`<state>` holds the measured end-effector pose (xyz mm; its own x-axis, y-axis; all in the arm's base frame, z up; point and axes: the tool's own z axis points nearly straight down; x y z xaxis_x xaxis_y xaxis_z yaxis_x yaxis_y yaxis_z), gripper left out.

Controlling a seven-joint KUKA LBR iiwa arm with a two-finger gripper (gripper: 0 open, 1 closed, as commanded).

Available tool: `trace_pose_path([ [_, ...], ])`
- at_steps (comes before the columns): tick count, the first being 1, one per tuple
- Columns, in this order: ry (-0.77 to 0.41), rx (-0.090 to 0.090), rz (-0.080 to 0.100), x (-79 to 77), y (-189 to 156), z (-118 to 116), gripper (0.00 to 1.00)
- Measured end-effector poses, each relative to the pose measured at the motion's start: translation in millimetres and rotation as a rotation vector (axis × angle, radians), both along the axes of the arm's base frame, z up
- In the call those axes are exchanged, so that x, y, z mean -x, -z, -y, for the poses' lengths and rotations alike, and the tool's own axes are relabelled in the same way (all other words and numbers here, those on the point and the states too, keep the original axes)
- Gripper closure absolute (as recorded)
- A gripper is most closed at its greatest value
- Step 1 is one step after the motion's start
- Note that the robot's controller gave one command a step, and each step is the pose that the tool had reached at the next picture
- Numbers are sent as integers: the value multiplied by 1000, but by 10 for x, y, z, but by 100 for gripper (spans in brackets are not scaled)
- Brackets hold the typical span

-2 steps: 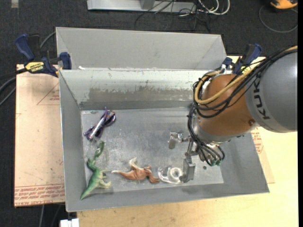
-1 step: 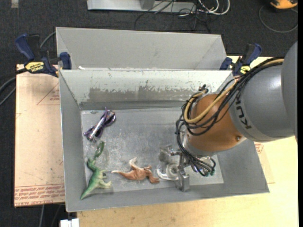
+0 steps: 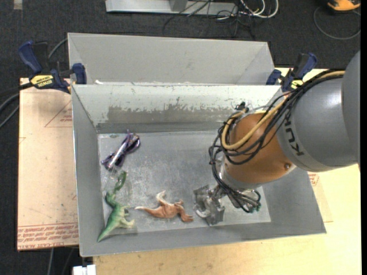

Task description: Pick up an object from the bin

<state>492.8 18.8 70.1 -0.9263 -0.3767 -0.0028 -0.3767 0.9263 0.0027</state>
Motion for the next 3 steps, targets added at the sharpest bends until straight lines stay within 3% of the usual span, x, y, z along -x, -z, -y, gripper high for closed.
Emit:
trace_pose_path([
  [1,0,0,0,0,0,0,100],
  [2,-34,-1,-5,34,-661,-6,100],
  [3,-22,-2,3,78,-1016,-56,100],
])
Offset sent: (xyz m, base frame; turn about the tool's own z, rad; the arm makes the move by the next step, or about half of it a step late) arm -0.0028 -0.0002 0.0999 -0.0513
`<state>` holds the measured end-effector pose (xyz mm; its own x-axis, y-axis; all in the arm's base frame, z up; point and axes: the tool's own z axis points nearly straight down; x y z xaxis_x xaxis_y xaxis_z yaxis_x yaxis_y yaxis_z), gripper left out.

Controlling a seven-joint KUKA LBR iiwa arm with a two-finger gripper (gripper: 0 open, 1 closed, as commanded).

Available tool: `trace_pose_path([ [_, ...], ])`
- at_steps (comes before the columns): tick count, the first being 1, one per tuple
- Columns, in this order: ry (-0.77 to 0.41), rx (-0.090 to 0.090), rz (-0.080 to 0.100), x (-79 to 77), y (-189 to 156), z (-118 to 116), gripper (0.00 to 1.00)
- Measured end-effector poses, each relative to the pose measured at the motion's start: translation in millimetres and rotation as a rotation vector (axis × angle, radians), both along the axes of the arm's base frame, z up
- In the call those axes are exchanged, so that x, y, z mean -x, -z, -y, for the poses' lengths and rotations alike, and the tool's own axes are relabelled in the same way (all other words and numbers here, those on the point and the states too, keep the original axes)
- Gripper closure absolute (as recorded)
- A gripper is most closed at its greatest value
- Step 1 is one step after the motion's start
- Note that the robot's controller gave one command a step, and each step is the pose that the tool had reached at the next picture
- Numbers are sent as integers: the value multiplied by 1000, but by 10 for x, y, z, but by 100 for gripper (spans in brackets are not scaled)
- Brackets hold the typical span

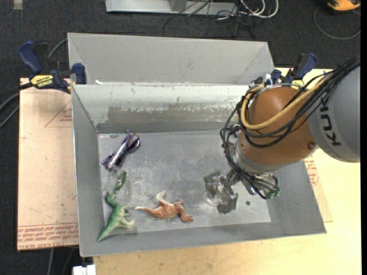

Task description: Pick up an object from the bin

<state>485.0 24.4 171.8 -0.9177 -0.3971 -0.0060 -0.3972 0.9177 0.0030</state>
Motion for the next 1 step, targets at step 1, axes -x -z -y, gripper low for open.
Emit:
trace_pose_path([
  [1,-44,0,-8,-52,-891,-88,100],
])
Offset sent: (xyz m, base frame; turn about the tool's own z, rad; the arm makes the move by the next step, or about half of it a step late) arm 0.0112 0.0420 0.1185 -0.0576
